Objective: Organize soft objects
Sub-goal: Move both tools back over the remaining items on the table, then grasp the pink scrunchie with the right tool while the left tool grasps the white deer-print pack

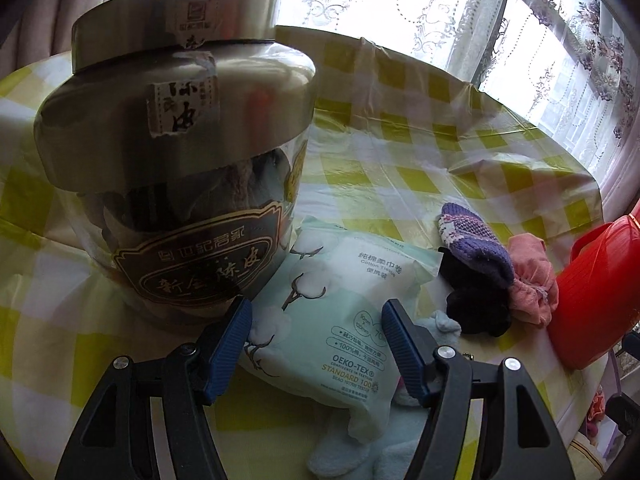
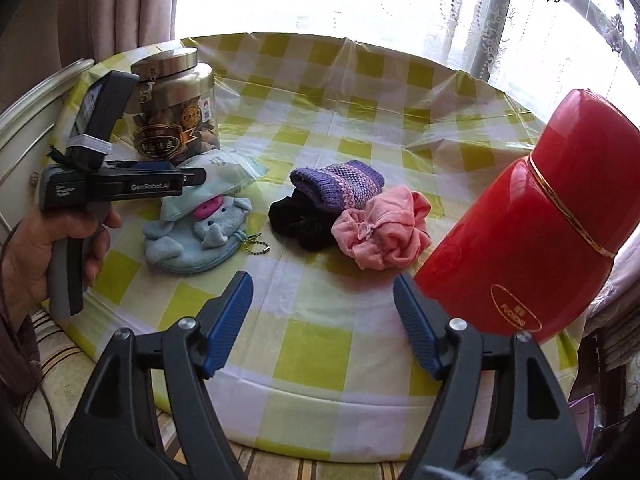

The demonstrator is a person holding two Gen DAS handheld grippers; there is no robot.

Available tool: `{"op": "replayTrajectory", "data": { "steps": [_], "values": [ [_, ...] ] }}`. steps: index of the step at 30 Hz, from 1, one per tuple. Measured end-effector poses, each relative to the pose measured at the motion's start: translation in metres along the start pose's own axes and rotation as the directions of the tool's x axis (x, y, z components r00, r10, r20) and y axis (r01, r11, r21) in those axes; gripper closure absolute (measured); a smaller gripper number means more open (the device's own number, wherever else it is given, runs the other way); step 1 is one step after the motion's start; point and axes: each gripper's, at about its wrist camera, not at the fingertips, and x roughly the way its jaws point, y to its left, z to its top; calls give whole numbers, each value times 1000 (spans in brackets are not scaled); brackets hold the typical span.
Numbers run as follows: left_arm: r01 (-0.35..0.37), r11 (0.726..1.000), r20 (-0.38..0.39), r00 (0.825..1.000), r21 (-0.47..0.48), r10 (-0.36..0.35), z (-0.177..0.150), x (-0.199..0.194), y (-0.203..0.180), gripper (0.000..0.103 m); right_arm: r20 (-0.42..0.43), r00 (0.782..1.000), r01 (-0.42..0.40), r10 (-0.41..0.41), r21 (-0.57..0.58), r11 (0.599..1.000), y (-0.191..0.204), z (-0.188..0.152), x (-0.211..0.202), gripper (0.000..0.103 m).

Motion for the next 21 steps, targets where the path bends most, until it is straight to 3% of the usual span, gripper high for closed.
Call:
{"op": "replayTrajectory", "data": {
  "steps": [3,9,13,21],
  "values": [
    [0,1000,1,1000,16,0,-1,0,-1,36,-17,994,111,-112,-23,993,6,9,26,27],
    [-8,999,10,1000,50,8,-4,-3,-5,42,-40,954,292,-298,-119,949,18,17,70,27],
    [9,1000,21,1000,24,-10,-6,-10,0,52,-34,904,412,-426,-198,889,20,19,93,27],
    [17,1000,28,999,21,-18,-8,-14,1,56,-54,858,482,-510,-256,838,14,23,125,29]
  ]
}}
